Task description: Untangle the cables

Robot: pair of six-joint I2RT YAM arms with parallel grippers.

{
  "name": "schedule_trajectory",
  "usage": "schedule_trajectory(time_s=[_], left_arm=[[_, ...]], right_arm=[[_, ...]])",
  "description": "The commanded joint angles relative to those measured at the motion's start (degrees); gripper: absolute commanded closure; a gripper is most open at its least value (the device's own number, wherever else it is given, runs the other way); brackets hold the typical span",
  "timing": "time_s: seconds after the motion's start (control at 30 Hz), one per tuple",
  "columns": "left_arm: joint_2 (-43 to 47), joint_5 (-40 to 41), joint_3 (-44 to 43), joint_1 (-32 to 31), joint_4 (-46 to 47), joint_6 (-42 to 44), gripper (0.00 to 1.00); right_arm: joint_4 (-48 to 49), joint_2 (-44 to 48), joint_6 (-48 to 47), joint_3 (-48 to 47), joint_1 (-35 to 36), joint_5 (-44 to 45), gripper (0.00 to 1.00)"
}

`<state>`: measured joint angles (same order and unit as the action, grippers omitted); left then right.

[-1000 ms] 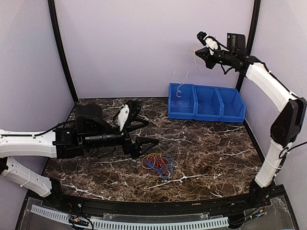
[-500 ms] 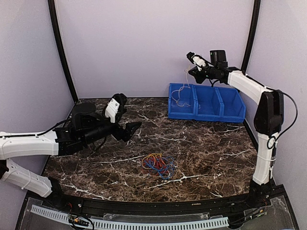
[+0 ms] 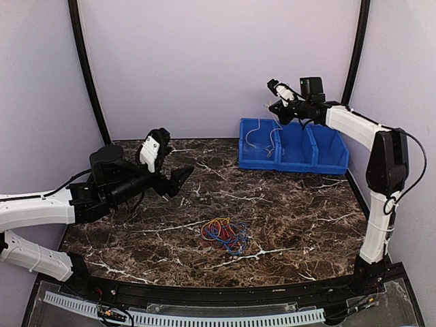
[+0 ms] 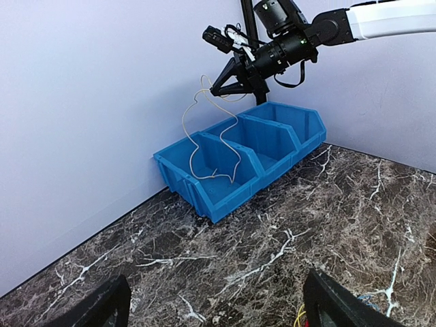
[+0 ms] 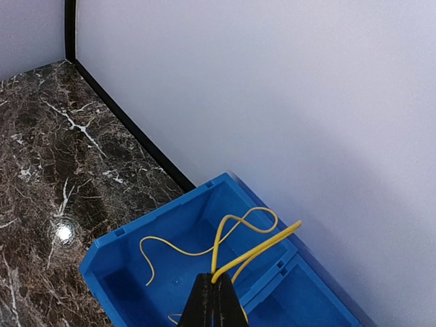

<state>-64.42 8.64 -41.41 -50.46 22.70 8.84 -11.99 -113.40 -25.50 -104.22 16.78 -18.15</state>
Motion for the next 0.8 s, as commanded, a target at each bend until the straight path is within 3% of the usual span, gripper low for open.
schedule_trajectory(time_s=[0.0, 0.13, 0.37, 0.63, 0.77], left_arm=[[2.32, 1.25, 0.71, 0.19, 2.16, 0.93, 0.09], [1.77, 1.10, 0.33, 0.24, 1.83, 1.68, 0.09], [1.03, 1.72, 1.01, 0.27, 2.12, 2.63, 0.09], [0.71, 1.35, 0.89, 0.33, 1.81, 2.82, 0.09], [0.45, 0.62, 0.73, 0.34, 1.63, 2.61, 0.09]], right_arm=[[0.11, -3.54, 2.87, -2.34, 0.35, -1.95, 1.00], [-4.64, -9.26, 3.74, -8.36, 0.60, -3.15, 1.00], [-3.98, -14.39, 6.47, -13.14, 2.29, -3.91, 1.00], [-2.79, -17.20, 9.60, -13.82, 3.42, 0.58, 1.00], [-2.37, -16.52, 15.57, -13.27, 2.98, -6.88, 1.00]])
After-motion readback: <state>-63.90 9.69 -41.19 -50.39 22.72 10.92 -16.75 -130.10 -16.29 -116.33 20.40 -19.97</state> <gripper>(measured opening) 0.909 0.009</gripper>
